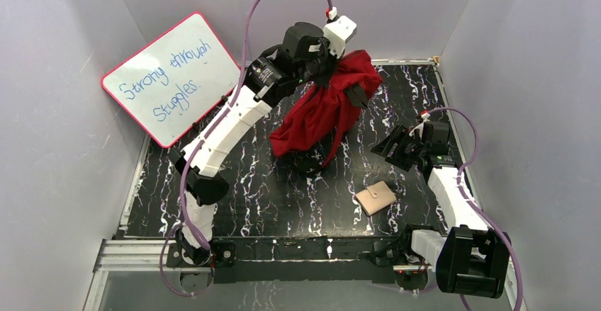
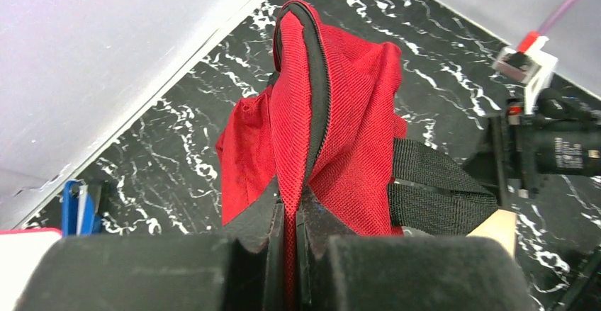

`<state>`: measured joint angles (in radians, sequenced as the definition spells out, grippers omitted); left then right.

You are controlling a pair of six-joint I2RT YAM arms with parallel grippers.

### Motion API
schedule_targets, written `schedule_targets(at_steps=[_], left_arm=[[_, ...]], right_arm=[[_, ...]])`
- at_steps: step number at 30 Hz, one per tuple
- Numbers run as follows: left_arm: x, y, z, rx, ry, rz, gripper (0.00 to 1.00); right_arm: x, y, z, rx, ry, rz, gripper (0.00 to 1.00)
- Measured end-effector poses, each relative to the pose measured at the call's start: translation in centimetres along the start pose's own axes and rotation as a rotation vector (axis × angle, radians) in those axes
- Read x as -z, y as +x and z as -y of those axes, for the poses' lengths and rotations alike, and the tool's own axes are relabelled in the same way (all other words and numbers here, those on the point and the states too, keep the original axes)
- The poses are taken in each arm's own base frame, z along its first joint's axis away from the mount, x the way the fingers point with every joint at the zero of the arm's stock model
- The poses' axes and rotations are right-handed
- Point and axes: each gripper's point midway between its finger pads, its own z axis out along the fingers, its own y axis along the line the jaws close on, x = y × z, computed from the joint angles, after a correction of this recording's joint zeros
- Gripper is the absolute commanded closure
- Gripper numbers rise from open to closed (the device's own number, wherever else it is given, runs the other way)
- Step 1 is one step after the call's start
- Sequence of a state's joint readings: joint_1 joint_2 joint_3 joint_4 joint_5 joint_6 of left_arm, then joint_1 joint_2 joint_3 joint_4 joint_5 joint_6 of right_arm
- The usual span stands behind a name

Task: Pack the student bag
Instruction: Adjust the student bag at the center of the board.

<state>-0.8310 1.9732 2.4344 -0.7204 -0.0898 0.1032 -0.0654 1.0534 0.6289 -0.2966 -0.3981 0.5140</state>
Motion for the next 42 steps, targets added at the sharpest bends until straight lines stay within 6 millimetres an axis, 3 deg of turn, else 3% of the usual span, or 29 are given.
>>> schedule_targets(at_steps=[8,18,22,26,33,39,42], left_arm=[[1.9,-1.5,0.4,0.033,0.021,0.043,1.0],[7.9,-2.4,-5.0,-0.044,-0.186,0.076,1.0],[9.5,-0.7,-8.9,-0.048,-0.299,0.045,1.0],[9.4,2.8,-11.7,-0.034,-0.375,-0.027,1.0],[9.5,7.3,-15.9,0.021,-0.485,-0.069,1.0],[10.8,8.0,-18.0,0.047,-0.547,-0.06,1.0],[10.8,8.1,-18.4,0.046,-0.57,-0.06,1.0]], right_arm=[[-0.3,0.0,-0.3,-0.014,-0.024,-0.004,0.26],[0.5,-0.6,-2.1,0.091,-0.135,0.07,0.26],[0.8,-1.9,-3.7,0.157,-0.219,0.154,0.27],[0.9,-2.9,-6.5,0.238,-0.309,0.225,0.27],[-0.6,-0.4,-11.9,0.401,-0.445,0.201,0.27],[-2.9,2.0,-15.8,0.613,-0.56,0.223,0.25],[-4.3,2.0,-17.5,0.717,-0.619,0.277,0.26]])
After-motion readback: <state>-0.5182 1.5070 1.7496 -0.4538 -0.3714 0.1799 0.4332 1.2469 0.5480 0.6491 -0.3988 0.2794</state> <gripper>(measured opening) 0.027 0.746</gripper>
